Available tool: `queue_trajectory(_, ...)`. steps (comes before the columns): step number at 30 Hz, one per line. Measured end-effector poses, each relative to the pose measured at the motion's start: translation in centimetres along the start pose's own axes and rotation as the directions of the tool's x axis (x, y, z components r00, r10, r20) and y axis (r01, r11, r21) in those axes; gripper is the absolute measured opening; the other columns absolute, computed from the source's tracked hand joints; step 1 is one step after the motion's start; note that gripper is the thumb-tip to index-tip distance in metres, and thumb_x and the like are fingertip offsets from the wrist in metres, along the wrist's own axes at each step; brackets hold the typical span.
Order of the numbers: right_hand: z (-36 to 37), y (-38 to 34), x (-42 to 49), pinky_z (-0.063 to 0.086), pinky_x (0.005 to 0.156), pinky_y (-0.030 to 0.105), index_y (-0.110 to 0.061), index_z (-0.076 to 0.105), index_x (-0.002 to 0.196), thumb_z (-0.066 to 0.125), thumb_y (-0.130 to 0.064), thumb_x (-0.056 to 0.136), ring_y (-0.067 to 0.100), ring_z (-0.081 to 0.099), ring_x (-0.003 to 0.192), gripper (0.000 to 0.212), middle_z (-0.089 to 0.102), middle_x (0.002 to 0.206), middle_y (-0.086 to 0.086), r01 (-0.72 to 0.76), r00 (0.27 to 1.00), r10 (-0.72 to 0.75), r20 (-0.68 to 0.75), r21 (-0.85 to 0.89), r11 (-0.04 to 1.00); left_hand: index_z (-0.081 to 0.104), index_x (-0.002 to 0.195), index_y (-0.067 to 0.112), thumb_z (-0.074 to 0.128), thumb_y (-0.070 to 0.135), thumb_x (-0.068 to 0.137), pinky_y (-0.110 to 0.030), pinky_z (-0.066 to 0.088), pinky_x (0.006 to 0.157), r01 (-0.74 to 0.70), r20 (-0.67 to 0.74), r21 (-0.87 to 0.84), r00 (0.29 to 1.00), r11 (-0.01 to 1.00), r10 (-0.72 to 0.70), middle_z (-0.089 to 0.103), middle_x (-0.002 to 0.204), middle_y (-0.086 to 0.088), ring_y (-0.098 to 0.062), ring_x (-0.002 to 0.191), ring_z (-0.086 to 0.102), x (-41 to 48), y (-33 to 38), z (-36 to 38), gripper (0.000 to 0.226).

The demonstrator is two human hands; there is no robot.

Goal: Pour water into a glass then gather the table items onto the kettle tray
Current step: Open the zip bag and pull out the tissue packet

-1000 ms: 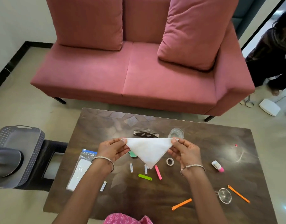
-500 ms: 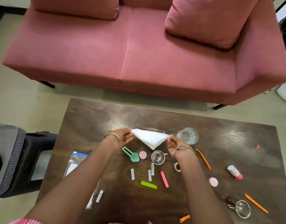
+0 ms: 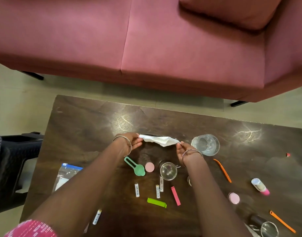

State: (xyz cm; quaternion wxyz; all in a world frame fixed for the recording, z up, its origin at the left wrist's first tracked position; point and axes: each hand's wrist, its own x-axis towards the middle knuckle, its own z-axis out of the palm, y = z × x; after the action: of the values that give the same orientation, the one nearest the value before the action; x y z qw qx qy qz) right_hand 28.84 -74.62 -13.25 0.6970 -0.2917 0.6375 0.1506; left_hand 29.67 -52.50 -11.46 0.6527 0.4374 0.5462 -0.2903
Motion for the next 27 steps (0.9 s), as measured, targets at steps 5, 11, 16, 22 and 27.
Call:
queue_trajectory(5,0.2,0.3,1.8,0.050,0.034,0.019,0.001,0.056,0.076,0.056,0.007,0.093,0.013,0.058,0.030,0.018,0.061,0.043,0.010,0.006,0.999,-0.007,-0.042,-0.012,1.000,0.054,0.083,0.003,0.048,0.000,0.096,-0.039,0.048,0.100,0.027,-0.014,0.043,1.000,0.999,-0.026,0.060,0.080,-0.010,-0.016,0.071,0.060,1.7,-0.2,0.1,0.015)
queue_trajectory(11,0.2,0.7,3.2,0.048,0.033,0.017,-0.002,0.058,0.075,0.060,0.003,0.092,0.009,0.057,0.029,0.018,0.060,0.039,0.005,-0.009,0.998,0.007,-0.060,-0.021,1.000,0.055,0.083,0.006,0.051,0.004,0.097,-0.038,0.050,0.091,0.042,-0.033,0.047,0.999,0.998,-0.040,0.060,0.080,-0.008,-0.016,0.075,0.062,3.1,-0.3,-0.1,0.015)
queue_trajectory(16,0.2,0.5,3.9,0.044,0.030,0.015,-0.003,0.057,0.074,0.061,-0.001,0.093,0.006,0.054,0.028,0.020,0.058,0.037,0.003,-0.032,0.998,0.031,-0.060,-0.023,0.999,0.057,0.084,0.010,0.052,0.010,0.097,-0.028,0.057,0.065,0.063,-0.030,0.072,0.998,0.995,-0.061,0.062,0.082,-0.004,-0.015,0.090,0.062,3.3,-0.2,0.0,0.014)
queue_trajectory(22,0.2,0.5,4.0,0.043,0.032,0.012,-0.006,0.057,0.074,0.064,-0.008,0.092,0.004,0.055,0.034,0.020,0.059,0.045,0.001,-0.044,0.998,0.041,-0.052,-0.060,0.997,0.056,0.092,0.010,0.053,0.017,0.097,-0.032,0.053,0.068,0.042,-0.053,0.111,0.998,0.993,-0.036,0.059,0.080,-0.004,-0.014,0.075,0.061,3.9,-0.4,0.2,0.009)
queue_trajectory(27,-0.5,0.7,1.9,0.042,0.034,0.012,-0.004,0.056,0.080,0.066,-0.023,0.091,0.013,0.055,0.061,0.024,0.057,0.075,0.006,-0.010,0.988,-0.008,-0.155,-0.117,0.993,0.061,0.099,-0.001,0.062,0.023,0.093,-0.037,0.058,0.062,-0.129,-0.274,0.315,0.936,0.940,0.220,0.067,0.082,-0.015,-0.020,0.058,0.062,3.8,-1.0,-0.4,0.024)
